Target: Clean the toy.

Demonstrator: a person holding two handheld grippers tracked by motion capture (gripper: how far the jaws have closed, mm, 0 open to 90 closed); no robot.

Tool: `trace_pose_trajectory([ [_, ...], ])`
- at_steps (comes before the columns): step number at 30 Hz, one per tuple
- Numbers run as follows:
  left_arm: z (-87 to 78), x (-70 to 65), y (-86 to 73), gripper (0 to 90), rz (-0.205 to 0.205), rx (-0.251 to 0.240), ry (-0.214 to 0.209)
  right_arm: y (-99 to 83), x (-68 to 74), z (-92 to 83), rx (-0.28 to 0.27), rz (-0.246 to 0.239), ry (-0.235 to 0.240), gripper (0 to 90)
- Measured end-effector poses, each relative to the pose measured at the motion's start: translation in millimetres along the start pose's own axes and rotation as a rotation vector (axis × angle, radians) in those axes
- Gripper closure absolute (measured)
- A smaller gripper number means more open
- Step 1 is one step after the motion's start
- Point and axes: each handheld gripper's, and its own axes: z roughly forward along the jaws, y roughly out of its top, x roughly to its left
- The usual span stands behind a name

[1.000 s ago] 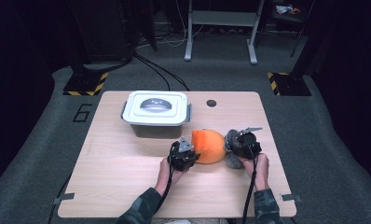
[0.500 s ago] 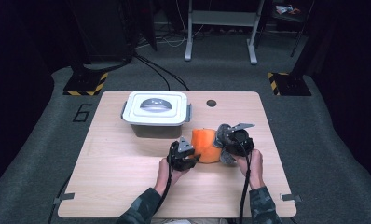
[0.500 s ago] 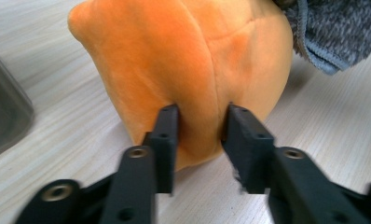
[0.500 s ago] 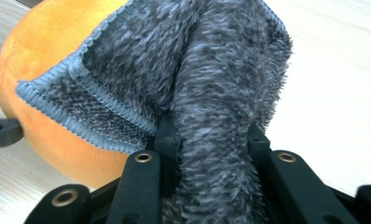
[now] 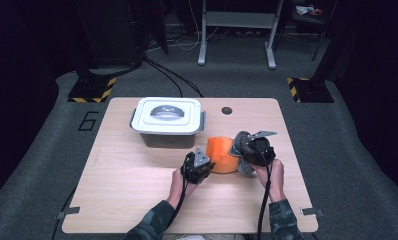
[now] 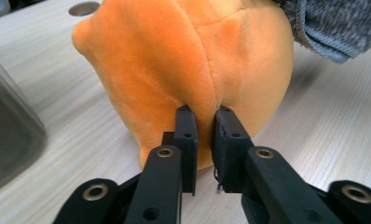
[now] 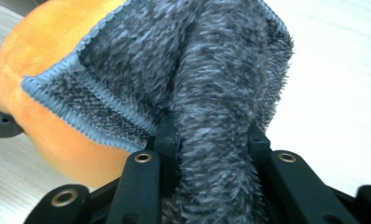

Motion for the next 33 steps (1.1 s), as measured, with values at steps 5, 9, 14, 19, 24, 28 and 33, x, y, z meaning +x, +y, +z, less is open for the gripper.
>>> trace_pose_trajectory([
  [5, -6.1, -0.6, 8.3, 83.0, -0.016, -0.012, -0.033, 3.7, 7.3, -16.5, -0.051, -0.021, 0.026, 66.8],
  [9, -9.8, -5.2, 11.7, 82.9, -0.019, -0.015, -0.060, 10.2, 23.7, -26.1, -0.082, -0.065, 0.064, 66.7],
  [14, -10.0, -7.8, 10.8, 82.9, -0.026, -0.012, -0.080, 16.3, 48.1, -23.7, -0.077, -0.143, 0.088, 66.2],
  [19, -7.5, -4.1, 6.9, 82.7, -0.046, 0.007, -0.077, 13.5, 58.4, -6.1, -0.053, -0.192, 0.039, 66.7],
  [24, -6.4, -3.2, 5.6, 82.6, -0.056, 0.006, -0.072, 11.3, 53.8, -5.9, -0.042, -0.173, 0.018, 66.9],
  [28, -5.9, -2.7, 4.7, 82.4, -0.062, 0.004, -0.075, 8.1, 43.5, -6.0, -0.033, -0.140, 0.008, 66.8],
  [33, -5.3, -2.5, 3.3, 82.3, -0.065, 0.005, -0.071, 2.5, 28.2, -4.2, -0.022, -0.091, -0.020, 66.7],
])
